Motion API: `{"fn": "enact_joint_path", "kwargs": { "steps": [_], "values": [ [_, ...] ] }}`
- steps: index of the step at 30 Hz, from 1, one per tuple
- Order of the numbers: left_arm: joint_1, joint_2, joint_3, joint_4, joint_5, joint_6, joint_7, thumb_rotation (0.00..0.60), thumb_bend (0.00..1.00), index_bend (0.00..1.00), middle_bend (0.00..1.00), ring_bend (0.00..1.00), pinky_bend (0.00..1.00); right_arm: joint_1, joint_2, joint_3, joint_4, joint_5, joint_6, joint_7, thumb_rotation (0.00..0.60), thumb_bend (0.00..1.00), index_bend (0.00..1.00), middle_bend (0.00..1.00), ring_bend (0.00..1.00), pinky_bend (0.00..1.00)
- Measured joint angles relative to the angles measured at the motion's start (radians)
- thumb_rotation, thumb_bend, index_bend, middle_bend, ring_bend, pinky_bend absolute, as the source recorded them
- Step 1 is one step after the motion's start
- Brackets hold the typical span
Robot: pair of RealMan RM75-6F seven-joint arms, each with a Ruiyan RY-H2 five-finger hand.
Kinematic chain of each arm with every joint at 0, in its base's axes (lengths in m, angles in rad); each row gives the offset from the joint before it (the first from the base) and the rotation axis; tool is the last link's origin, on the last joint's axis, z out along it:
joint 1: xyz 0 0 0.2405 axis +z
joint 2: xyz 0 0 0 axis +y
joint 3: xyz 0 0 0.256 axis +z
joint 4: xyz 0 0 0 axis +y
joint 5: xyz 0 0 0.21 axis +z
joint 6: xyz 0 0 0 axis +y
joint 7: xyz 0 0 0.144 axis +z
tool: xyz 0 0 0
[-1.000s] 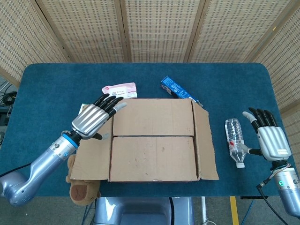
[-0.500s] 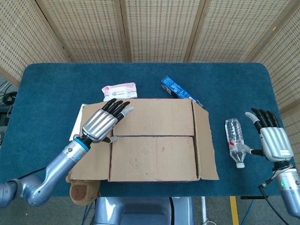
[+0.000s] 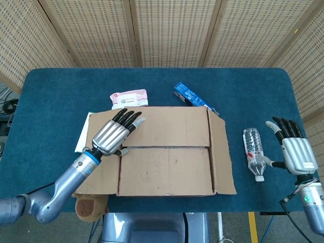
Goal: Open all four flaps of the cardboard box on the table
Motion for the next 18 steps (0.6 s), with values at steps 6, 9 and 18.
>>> {"fn": "enact_joint_path", "kwargs": {
  "steps": [6,9,18],
  "values": [
    [-0.007,-0.025,-0.002,0.020,-0.007,0.004,0.016,0.592,0.20,0.00,0.00,0.00,0.00,-0.002,-0.001,0.001,0.005,0.005,-0.001,0.006,0.600,0.13,0.13,0.07,0.00,0.04],
    [-0.010,-0.038,-0.004,0.028,-0.018,0.007,0.023,0.592,0.20,0.00,0.00,0.00,0.00,-0.004,0.000,0.001,0.007,0.007,0.000,0.010,0.600,0.13,0.13,0.07,0.00,0.04],
    [-0.009,-0.071,-0.010,0.055,-0.002,0.038,0.032,0.592,0.21,0.00,0.00,0.00,0.00,-0.009,0.001,0.001,0.011,0.009,0.003,0.020,0.600,0.13,0.13,0.07,0.00,0.04]
  ]
}}
